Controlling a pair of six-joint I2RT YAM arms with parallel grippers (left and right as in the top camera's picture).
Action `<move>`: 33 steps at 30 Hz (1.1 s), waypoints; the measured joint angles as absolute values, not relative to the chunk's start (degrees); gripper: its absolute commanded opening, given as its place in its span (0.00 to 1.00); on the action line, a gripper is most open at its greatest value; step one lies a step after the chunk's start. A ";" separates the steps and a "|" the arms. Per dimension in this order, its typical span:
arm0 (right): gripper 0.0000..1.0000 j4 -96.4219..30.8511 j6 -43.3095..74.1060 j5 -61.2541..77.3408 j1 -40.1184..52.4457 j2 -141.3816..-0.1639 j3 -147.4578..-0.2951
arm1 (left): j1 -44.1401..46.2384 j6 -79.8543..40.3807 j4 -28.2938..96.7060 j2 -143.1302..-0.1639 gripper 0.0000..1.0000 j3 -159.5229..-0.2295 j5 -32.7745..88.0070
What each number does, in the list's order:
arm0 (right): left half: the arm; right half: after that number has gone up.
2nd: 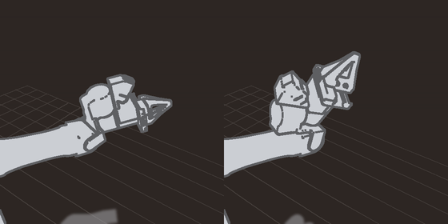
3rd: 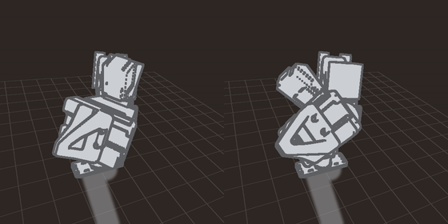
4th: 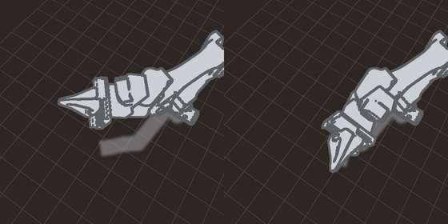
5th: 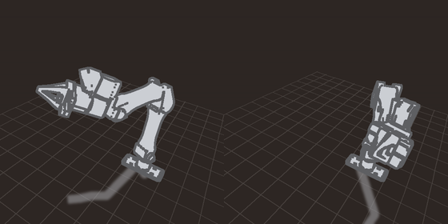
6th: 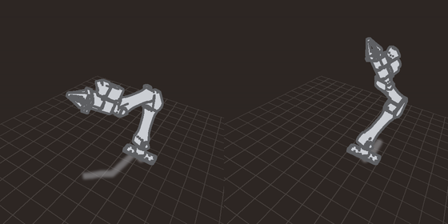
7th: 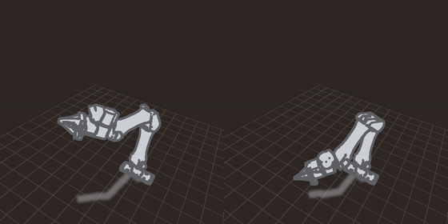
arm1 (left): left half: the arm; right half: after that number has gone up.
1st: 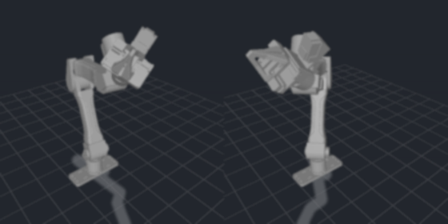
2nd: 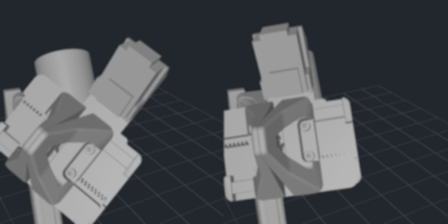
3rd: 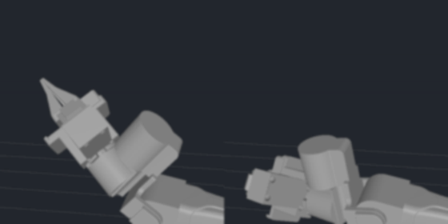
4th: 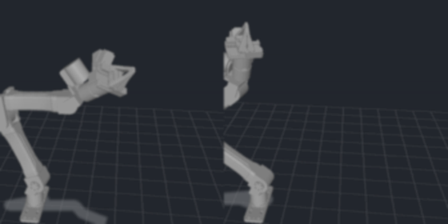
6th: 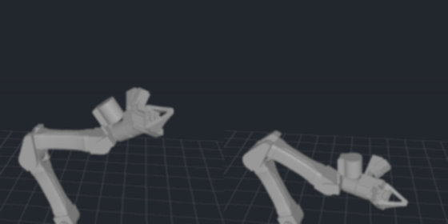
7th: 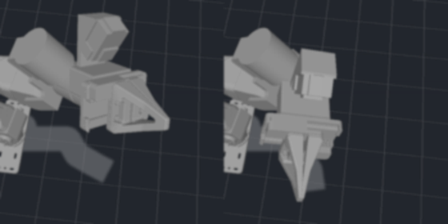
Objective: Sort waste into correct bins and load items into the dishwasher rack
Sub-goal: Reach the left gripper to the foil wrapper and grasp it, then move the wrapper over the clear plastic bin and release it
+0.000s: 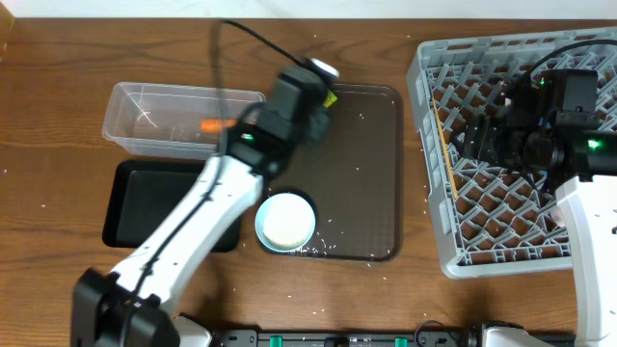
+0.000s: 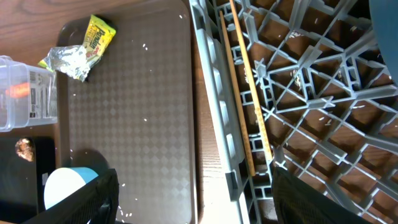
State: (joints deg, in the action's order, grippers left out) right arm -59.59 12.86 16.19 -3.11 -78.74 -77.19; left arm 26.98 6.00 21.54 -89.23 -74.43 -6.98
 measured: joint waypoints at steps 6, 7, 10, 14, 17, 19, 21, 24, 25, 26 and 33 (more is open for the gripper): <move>0.72 -59.66 12.88 16.19 -3.09 -78.74 -77.19 | 14.44 5.96 21.58 -92.82 0.06 -74.56 -6.24; 0.72 -59.70 12.86 16.19 -3.11 -78.74 -77.19 | 12.80 5.82 21.82 -94.08 0.06 -74.54 -5.76; 0.72 -59.79 12.88 16.19 -3.11 -78.74 -77.19 | 10.46 5.78 22.76 -96.95 0.06 -74.50 -4.60; 0.73 -59.83 12.86 16.19 -3.09 -78.74 -77.19 | 9.82 5.78 23.40 -98.50 0.06 -74.37 -3.46; 0.73 -59.92 12.88 16.19 -3.09 -78.74 -77.19 | 10.00 5.78 23.59 -98.48 0.33 -74.37 -2.94; 0.73 -60.12 12.86 16.19 -3.11 -78.74 -77.19 | 10.04 5.69 23.92 -98.48 0.45 -74.17 -2.66; 0.73 -60.36 12.88 16.19 -3.11 -78.74 -77.19 | 10.11 5.48 24.71 -98.48 0.52 -73.95 -2.39; 0.74 -60.40 12.86 16.14 -3.11 -78.74 -77.19 | 10.48 4.93 25.39 -98.48 0.54 -73.76 -2.24; 0.74 -60.40 12.86 16.14 -3.11 -78.74 -77.19 | 10.79 4.91 25.06 -98.48 0.53 -73.73 -2.15; 0.74 -60.38 12.86 16.14 -3.11 -78.74 -77.19 | 11.27 4.89 24.05 -98.48 0.53 -73.69 -1.89; 0.74 -60.42 12.88 16.08 -3.11 -78.74 -77.19 | 18.44 7.60 14.48 -98.65 0.58 -73.63 2.94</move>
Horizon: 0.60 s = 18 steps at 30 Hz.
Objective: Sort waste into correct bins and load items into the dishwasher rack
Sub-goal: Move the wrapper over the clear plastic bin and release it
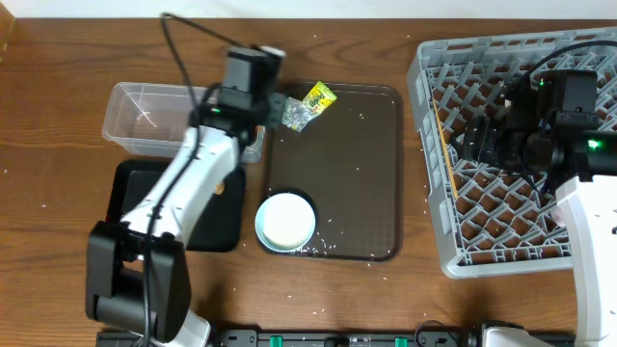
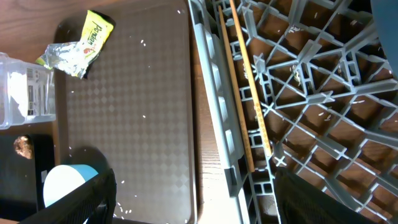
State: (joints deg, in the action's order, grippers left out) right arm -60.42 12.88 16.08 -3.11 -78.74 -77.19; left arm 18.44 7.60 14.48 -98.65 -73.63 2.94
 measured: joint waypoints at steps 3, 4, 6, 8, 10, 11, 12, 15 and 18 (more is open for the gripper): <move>0.75 -60.53 12.88 16.08 -3.11 -78.74 -77.19 | 22.31 11.03 10.83 -100.77 0.59 -73.63 4.19; 0.74 -60.53 12.88 16.08 -3.09 -78.74 -77.19 | 23.29 12.19 9.43 -102.32 0.59 -73.63 4.36; 0.74 -60.58 12.88 16.08 -3.11 -78.74 -77.19 | 24.21 13.69 6.81 -106.04 0.59 -73.63 4.38; 0.74 -60.60 12.86 16.08 -3.11 -78.76 -77.19 | 24.32 14.92 4.43 -110.50 0.59 -73.63 4.34; 0.74 -60.64 12.88 16.08 -3.11 -78.76 -77.19 | 24.05 15.44 2.48 -114.52 0.59 -73.58 4.32; 0.74 -60.62 12.86 16.08 -3.09 -78.76 -77.19 | 23.97 15.62 1.32 -116.38 0.60 -73.54 4.21; 0.73 -60.60 12.88 16.05 -3.09 -78.76 -77.19 | 23.79 15.79 0.14 -117.62 0.59 -73.43 4.10; 0.73 -60.62 12.88 16.08 -3.11 -78.76 -77.19 | 23.73 16.38 -2.68 -120.01 0.59 -73.36 3.86; 0.73 -60.62 12.88 16.08 -3.11 -78.74 -77.19 | 23.73 16.49 -3.42 -120.40 0.52 -73.36 3.86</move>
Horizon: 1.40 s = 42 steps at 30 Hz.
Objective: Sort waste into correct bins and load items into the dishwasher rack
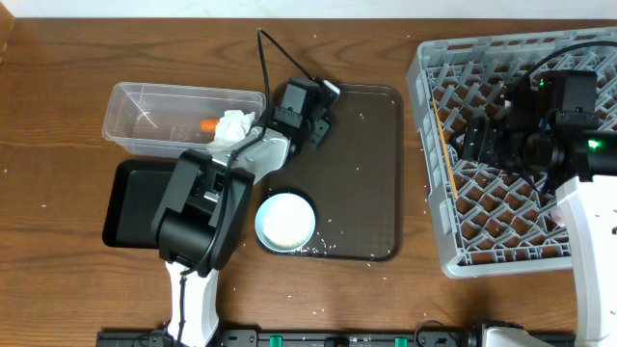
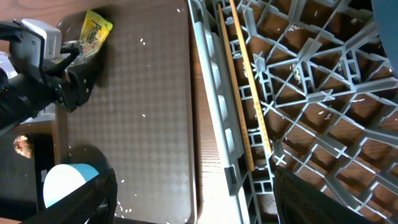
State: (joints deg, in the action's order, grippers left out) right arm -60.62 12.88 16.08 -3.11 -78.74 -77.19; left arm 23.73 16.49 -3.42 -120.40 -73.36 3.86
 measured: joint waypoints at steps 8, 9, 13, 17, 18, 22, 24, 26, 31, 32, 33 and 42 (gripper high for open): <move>0.73 -60.51 12.88 16.05 -3.09 -78.74 -77.19 | 23.81 15.55 -2.76 -121.47 0.12 -73.36 4.14; 0.73 -60.55 12.86 16.05 -3.11 -78.74 -77.19 | 23.86 15.05 -2.66 -121.47 0.06 -73.38 4.43; 0.72 -60.53 12.86 16.08 -3.09 -78.76 -77.19 | 24.71 13.78 -0.03 -121.03 0.06 -73.63 5.63; 0.73 -60.60 12.86 16.08 -3.09 -78.76 -77.19 | 27.18 12.62 6.31 -119.20 0.06 -73.87 5.69; 0.73 -60.60 12.86 16.08 -3.11 -78.76 -77.19 | 28.10 12.38 7.81 -118.69 0.06 -73.84 5.76; 0.73 -60.62 12.86 16.08 -3.11 -78.76 -77.19 | 31.83 10.79 13.72 -114.72 0.06 -73.73 5.10; 0.73 -60.60 12.86 16.05 -3.09 -78.76 -77.19 | 33.01 9.96 15.94 -110.76 0.06 -73.69 4.08; 0.73 -60.60 12.86 16.05 -3.09 -78.76 -77.19 | 33.32 9.15 17.06 -106.24 0.06 -73.69 3.20; 0.73 -60.62 12.86 16.08 -3.11 -78.76 -77.19 | 32.29 8.29 19.18 -97.41 0.06 -73.73 0.47; 0.73 -60.62 12.88 16.08 -3.09 -78.76 -77.19 | 31.92 8.14 19.86 -96.38 0.06 -73.73 -0.97; 0.73 -60.64 12.88 16.08 -3.11 -78.76 -77.19 | 31.46 7.99 20.40 -95.66 0.06 -73.73 -2.66; 0.73 -60.64 12.88 16.08 -3.11 -78.76 -77.19 | 17.10 7.01 20.71 -95.70 0.06 -73.73 -10.94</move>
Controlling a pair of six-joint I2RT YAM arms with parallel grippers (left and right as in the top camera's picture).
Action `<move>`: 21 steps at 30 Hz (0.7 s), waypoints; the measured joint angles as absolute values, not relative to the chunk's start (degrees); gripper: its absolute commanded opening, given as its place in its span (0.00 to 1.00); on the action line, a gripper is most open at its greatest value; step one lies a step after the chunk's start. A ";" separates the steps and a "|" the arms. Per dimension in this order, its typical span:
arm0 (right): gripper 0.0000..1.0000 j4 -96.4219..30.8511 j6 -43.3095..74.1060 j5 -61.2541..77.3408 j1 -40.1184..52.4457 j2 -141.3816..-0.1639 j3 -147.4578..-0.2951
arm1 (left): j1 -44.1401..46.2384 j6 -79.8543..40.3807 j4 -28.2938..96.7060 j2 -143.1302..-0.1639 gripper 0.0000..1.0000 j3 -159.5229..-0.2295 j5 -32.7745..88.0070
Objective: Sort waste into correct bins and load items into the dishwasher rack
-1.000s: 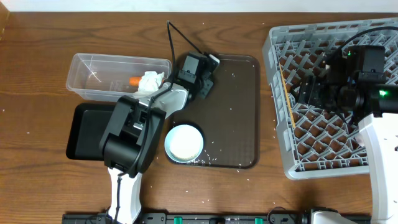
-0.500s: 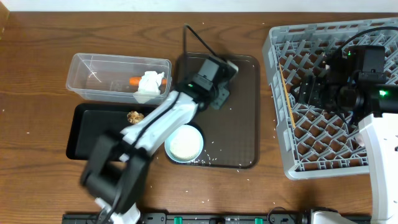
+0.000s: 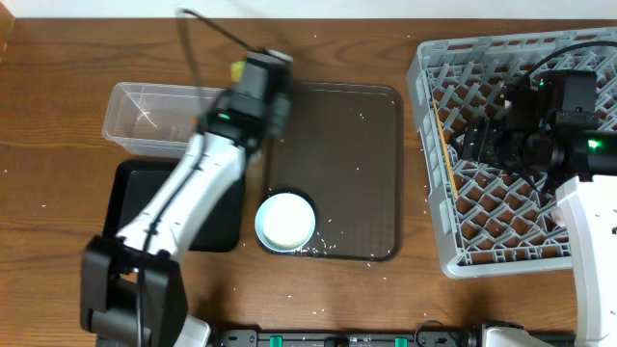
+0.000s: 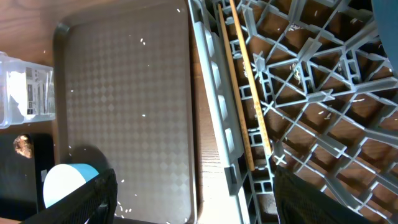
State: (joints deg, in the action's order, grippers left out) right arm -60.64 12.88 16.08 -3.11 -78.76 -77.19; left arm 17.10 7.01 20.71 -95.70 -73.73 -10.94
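My left gripper (image 3: 245,77) hangs over the far right end of the clear plastic bin (image 3: 154,116), apparently shut on the yellow snack wrapper (image 3: 235,69), a bit of which shows at its tip. The brown tray (image 3: 357,173) still carries the blue bowl (image 3: 285,221) at its near left corner, also seen as the bowl (image 4: 65,186) in the right wrist view. My right gripper (image 4: 208,208) stands open and holds nothing above the left wall of the grey dishwasher rack (image 3: 521,231). Wooden chopsticks (image 4: 245,93) lie in the rack along that wall.
A black bin (image 3: 145,207) sits in front of the clear one; a food scrap (image 4: 23,146) lies in it. My left arm crosses both bins and hides the clear bin's right half. Crumbs dot the tray (image 4: 124,106).
The yellow wrapper is off the tray's far left corner. My left gripper, then at that corner beside it, is now over the clear bin's right end with yellow at its tip. The right arm is unchanged.
The wrapper lay at the tray's far left corner while my left arm was blurred above it. Then the gripper was over the clear bin. Then crumpled white paper lay in that bin and the gripper was at the wrapper. Now the wrapper is over the bin.
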 measured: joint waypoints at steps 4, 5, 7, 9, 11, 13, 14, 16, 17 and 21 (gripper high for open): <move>0.74 -60.62 12.86 16.08 -3.11 -78.76 -77.19 | 9.69 4.27 21.17 -97.08 0.06 -73.73 -7.99; 0.74 -60.62 12.86 16.08 -3.11 -78.76 -77.19 | 8.25 3.55 21.82 -97.45 0.07 -73.73 -6.17; 0.73 -60.62 12.88 16.08 -3.09 -78.76 -77.19 | 6.92 2.31 23.40 -97.91 0.06 -73.71 -3.75; 0.74 -60.66 12.86 16.08 -3.11 -78.76 -77.19 | 6.46 1.15 24.82 -98.06 0.09 -73.71 -1.87; 0.74 -60.84 12.86 16.08 -3.09 -78.76 -77.19 | 6.48 0.64 26.11 -98.04 0.42 -73.71 -0.49; 0.75 -61.01 12.86 16.08 -3.09 -78.76 -77.19 | 6.66 -0.16 28.08 -97.91 0.46 -73.71 0.36; 0.74 -61.14 12.86 16.08 -3.11 -78.76 -77.19 | 6.66 -0.32 29.17 -97.73 0.46 -73.71 0.67; 0.76 -61.71 12.86 16.05 -3.09 -78.76 -77.19 | 6.63 -0.45 32.77 -96.42 0.47 -73.71 1.26; 0.76 -61.84 12.88 16.08 -3.11 -78.76 -77.19 | 6.63 -0.45 34.04 -95.70 0.46 -73.69 1.37; 0.77 -62.04 12.86 16.08 -3.09 -78.76 -77.19 | 6.63 -0.71 43.81 -88.07 0.46 -73.63 1.58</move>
